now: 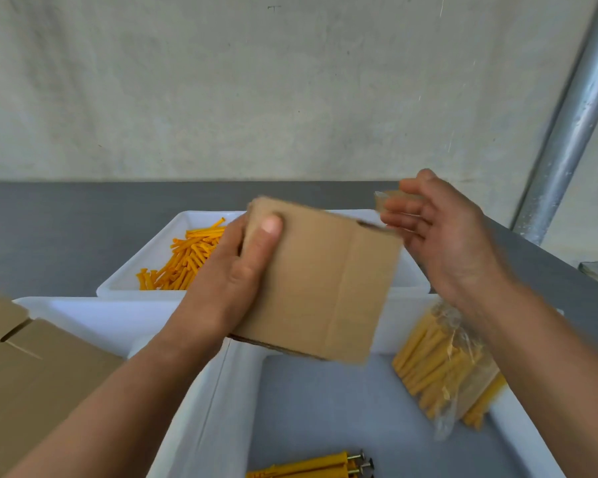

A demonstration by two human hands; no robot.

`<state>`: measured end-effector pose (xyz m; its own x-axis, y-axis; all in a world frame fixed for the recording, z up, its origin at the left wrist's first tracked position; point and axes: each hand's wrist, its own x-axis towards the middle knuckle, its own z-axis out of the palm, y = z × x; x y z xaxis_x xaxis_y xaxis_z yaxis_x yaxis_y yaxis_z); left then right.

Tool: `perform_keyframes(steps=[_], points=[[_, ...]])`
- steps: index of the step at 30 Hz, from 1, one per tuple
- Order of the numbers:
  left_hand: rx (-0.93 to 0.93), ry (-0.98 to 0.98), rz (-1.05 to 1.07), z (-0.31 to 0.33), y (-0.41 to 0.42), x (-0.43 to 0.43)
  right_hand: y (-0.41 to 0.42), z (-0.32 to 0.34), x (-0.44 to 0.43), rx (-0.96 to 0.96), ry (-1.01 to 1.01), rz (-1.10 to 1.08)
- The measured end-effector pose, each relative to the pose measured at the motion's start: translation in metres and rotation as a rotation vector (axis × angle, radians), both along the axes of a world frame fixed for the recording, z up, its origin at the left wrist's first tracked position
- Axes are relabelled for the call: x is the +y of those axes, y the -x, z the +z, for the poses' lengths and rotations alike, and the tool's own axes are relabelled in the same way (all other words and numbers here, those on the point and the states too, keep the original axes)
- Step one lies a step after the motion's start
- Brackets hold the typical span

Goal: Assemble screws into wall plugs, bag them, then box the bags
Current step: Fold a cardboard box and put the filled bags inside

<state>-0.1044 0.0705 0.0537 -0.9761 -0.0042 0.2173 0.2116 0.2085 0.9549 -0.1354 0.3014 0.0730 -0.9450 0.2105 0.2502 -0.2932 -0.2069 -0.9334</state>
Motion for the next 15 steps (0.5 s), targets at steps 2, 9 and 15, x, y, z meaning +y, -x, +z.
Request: perform_keyframes(steps=[2, 9, 15], points=[[-0.214, -0.328, -0.057, 0.005, -0.002, 0.000, 0.001, -0.001, -0.003, -0.019, -0.014, -0.054], [-0.409, -0.490, -0.180, -0.010, 0.004, 0.009, -0.012, 0.001, -0.025, 0.266, -0.343, -0.415], [-0.496, -0.594, -0.237, -0.022, 0.007, 0.012, -0.021, -0.003, -0.047, 0.427, -0.415, -0.348]])
